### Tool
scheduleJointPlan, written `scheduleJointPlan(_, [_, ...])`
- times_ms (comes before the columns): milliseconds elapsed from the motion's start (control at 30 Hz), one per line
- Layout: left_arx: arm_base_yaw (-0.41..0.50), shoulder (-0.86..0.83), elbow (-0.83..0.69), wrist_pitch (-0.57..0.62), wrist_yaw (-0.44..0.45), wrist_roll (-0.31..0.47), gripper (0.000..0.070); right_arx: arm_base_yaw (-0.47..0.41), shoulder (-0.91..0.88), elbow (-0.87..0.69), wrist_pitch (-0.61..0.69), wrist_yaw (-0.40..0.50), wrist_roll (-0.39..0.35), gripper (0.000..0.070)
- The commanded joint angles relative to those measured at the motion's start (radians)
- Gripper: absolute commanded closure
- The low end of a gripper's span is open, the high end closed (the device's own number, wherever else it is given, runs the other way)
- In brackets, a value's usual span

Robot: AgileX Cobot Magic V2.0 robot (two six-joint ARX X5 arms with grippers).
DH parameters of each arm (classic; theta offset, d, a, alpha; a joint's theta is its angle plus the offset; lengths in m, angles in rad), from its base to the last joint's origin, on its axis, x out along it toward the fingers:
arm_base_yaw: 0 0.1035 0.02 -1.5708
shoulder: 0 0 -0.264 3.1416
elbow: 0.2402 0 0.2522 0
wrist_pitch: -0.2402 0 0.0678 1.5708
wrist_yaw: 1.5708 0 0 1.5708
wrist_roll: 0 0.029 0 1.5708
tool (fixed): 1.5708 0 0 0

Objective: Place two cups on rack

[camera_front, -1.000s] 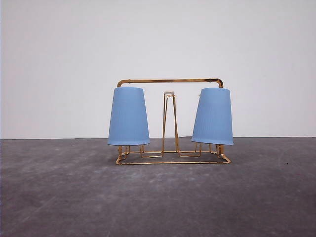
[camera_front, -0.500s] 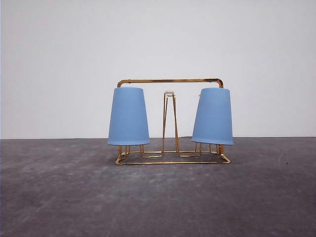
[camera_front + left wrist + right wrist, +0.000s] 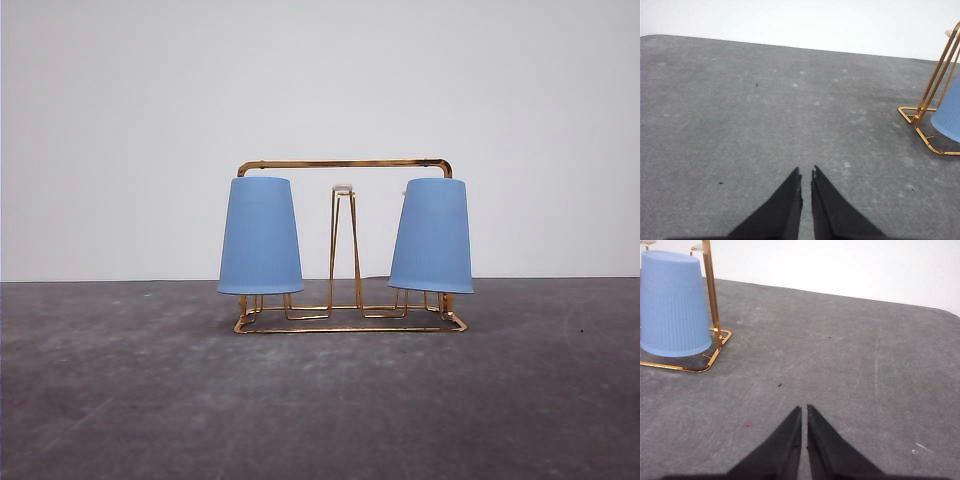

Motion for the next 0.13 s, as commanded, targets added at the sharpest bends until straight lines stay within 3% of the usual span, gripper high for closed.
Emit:
scheduleJointPlan(0, [0.0, -0.002, -0.015, -0.004, -0.003, -0.001, 0.0684, 0.002, 0.0, -0.002, 0.011, 0.0, 0.003, 0.0683])
scheduleJointPlan(100, [0.0, -0.002, -0.015, -0.004, -0.003, -0.001, 0.0684, 0.002, 0.0, -0.002, 0.011, 0.0, 0.003, 0.0683])
